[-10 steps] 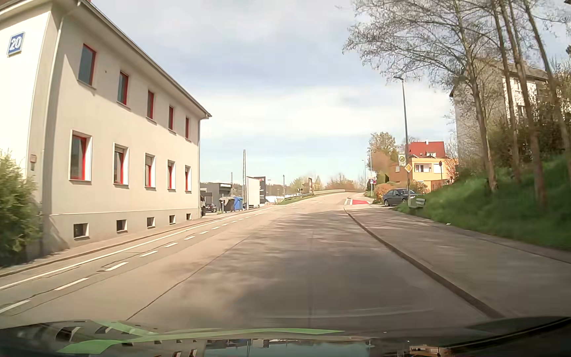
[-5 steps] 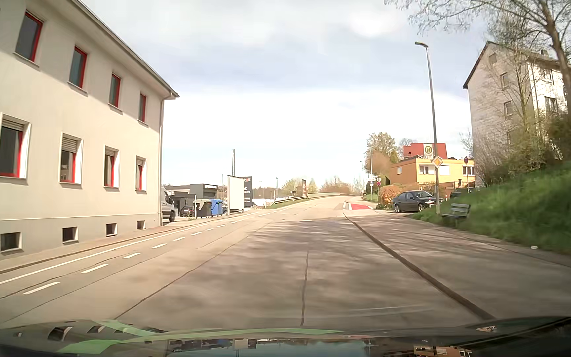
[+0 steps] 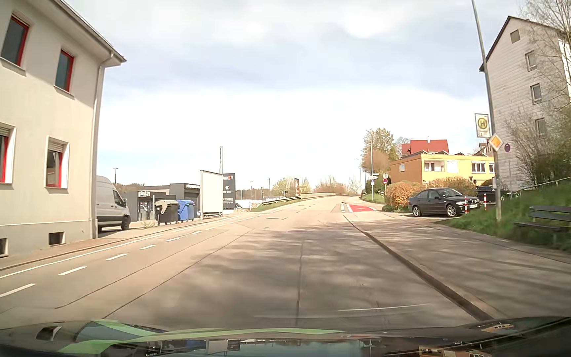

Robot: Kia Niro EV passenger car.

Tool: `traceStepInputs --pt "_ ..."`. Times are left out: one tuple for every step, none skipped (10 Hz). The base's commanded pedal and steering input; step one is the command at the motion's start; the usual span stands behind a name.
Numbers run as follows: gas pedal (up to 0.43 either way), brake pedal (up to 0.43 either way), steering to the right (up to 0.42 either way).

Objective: Follow the waypoints while adhering to traffic rules and regulations

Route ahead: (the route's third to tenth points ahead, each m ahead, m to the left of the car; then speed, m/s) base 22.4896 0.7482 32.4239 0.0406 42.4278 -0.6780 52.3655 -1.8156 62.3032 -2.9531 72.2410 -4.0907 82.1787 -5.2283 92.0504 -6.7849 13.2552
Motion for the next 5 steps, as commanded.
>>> traceStepInputs --pt "0.087 0.000 0.009" --pt "0.087 0.000 0.008" --pt "0.098 0.000 0.009" --pt "0.098 0.000 0.008" --pt "0.098 0.000 0.009"
